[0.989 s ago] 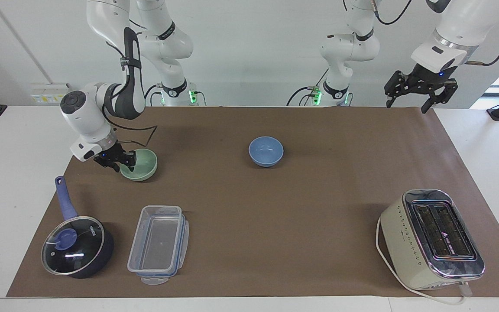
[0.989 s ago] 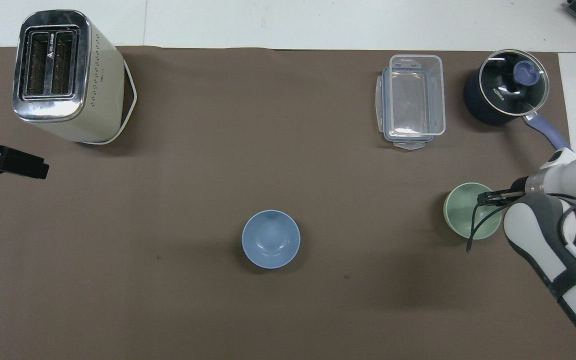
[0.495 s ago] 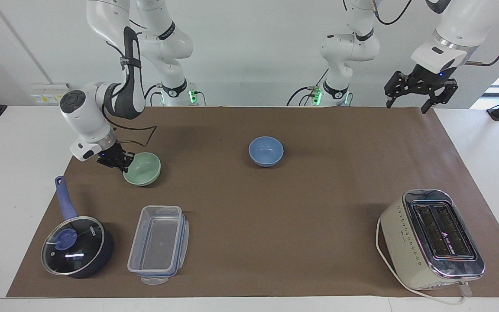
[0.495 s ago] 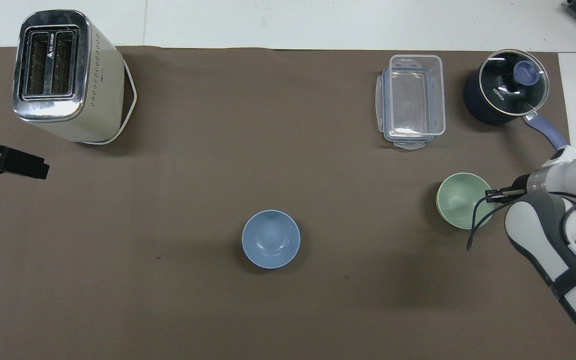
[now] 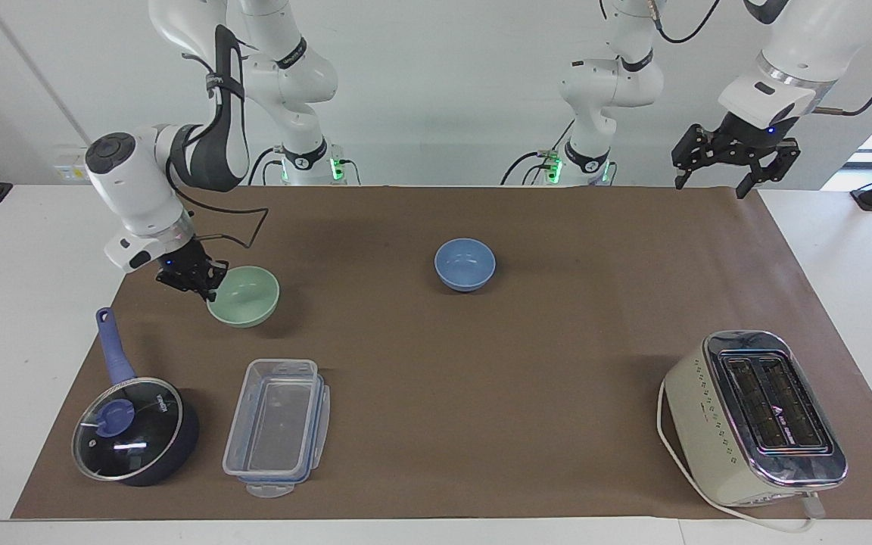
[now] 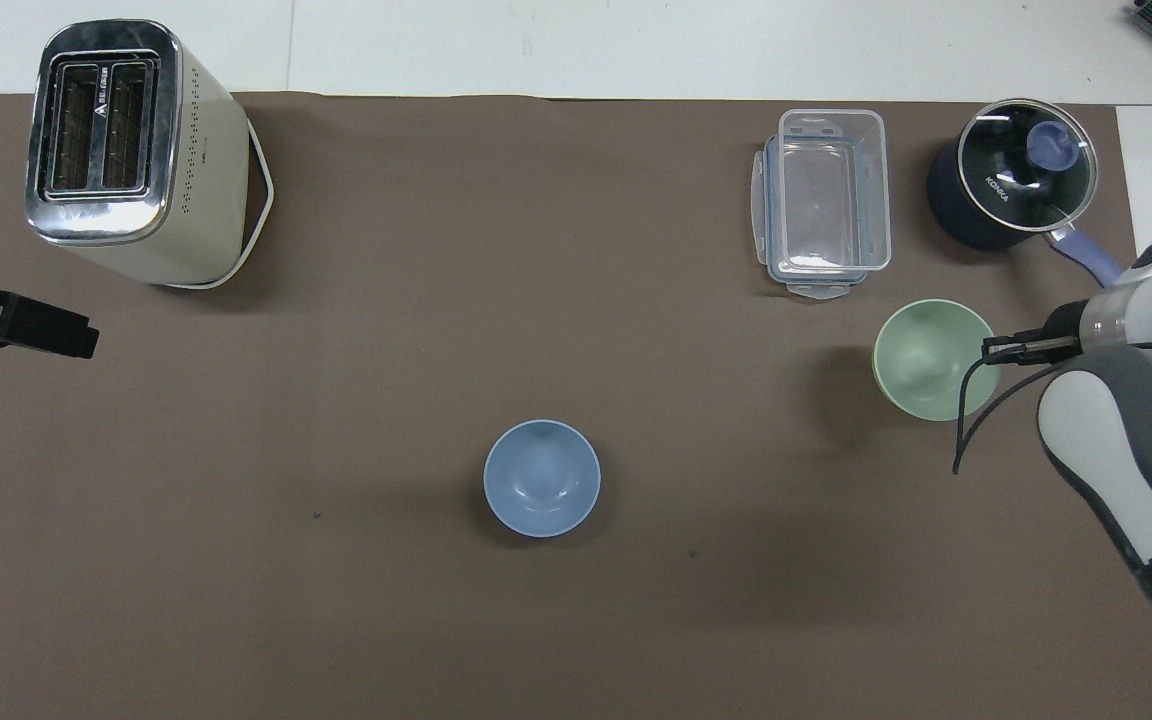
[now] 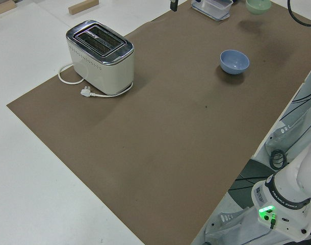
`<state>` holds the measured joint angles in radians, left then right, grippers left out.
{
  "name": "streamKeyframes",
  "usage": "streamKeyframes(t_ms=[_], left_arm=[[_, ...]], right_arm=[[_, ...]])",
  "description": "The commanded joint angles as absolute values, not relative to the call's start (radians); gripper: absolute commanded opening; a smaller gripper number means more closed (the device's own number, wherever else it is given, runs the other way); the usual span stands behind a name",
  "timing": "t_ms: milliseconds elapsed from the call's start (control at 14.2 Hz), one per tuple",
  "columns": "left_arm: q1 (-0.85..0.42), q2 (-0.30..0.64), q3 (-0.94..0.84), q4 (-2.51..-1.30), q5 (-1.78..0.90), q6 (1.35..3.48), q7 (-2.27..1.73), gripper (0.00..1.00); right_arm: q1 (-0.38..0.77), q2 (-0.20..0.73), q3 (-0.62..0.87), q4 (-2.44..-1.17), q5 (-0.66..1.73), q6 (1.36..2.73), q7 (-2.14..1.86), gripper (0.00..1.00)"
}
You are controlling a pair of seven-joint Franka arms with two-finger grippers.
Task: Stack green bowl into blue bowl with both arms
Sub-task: 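Grasp the green bowl rim with the right gripper and lift, then carry the green bowl over the blue bowl and lower it in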
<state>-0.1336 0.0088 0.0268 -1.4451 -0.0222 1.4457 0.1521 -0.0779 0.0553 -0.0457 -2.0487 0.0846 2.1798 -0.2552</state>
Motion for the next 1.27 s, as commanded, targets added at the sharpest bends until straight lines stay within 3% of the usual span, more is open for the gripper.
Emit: streamKeyframes(t_ms=[0, 353, 777, 1201], left_arm=[[-0.120, -0.014, 0.018, -1.473, -0.015, 1.459, 0.158, 1.00], [-0.120, -0.012, 0.018, -1.473, -0.015, 1.459, 0.156, 1.00], [-0.120, -0.012, 0.018, -1.473, -0.015, 1.460, 0.158, 1.00], [-0.120, -0.012, 0.018, -1.473, -0.015, 1.460, 0.160, 1.00]], right_arm=[[-0.071, 0.018, -0.005, -2.001, 0.138, 2.122, -0.252, 0.00], [-0.029, 0.011, 0.153, -1.967, 0.129, 2.097, 0.039, 0.00], [0.245, 0.034, 0.153, -1.965, 0.104, 2.121, 0.423, 0.00], [0.431, 0.090, 0.153, -1.967, 0.100, 2.181, 0.641, 0.00]])
